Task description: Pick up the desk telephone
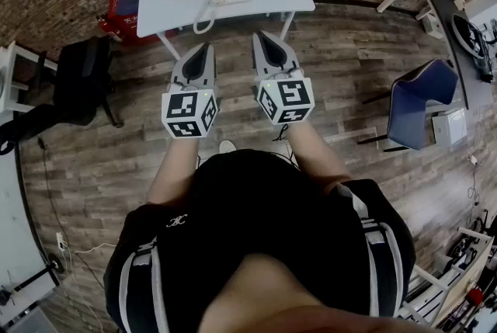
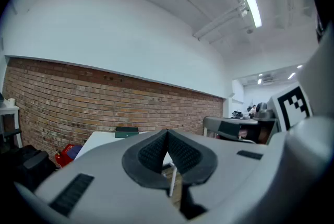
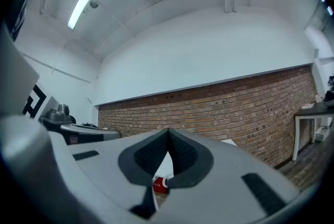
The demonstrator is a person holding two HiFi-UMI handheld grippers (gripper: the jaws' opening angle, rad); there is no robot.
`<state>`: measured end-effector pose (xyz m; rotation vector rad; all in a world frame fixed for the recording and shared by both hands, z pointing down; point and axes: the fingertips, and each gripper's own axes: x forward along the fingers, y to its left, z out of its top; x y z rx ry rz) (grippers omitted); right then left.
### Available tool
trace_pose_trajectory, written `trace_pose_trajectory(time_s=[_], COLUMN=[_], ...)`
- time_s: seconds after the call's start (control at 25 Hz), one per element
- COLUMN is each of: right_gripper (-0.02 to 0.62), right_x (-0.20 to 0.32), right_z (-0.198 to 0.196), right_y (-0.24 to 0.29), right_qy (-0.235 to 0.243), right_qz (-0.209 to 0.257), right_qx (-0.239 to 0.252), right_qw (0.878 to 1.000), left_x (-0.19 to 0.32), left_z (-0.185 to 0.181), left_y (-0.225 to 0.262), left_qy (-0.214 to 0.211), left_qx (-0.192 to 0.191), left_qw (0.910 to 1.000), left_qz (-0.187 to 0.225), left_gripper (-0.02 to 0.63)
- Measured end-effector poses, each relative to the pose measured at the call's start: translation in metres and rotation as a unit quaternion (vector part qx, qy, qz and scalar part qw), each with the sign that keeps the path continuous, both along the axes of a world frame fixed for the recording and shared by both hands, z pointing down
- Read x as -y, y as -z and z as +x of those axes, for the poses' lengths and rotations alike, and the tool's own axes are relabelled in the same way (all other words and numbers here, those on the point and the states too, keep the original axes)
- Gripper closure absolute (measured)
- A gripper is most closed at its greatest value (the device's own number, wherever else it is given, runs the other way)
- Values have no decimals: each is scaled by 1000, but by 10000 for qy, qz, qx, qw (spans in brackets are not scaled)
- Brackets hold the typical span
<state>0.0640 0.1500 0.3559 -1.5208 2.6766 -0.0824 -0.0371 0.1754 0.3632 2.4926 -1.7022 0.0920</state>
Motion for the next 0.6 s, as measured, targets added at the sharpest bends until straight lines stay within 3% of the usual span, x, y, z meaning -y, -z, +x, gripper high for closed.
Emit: trace_pose_trajectory(time_s=[0.6], right_gripper=[597], right_x=[22], right_z=[-7], right_y=[-1], right_qy=[-3], right_qz=[-97], right_qx=[242], right_qw=[9997], left_x=[28], left_z=[-14], left_y=[-5], left_qy=[-31], left_qx=[-60], left_qw=[9999], left_qz=[-112], left_gripper=[604])
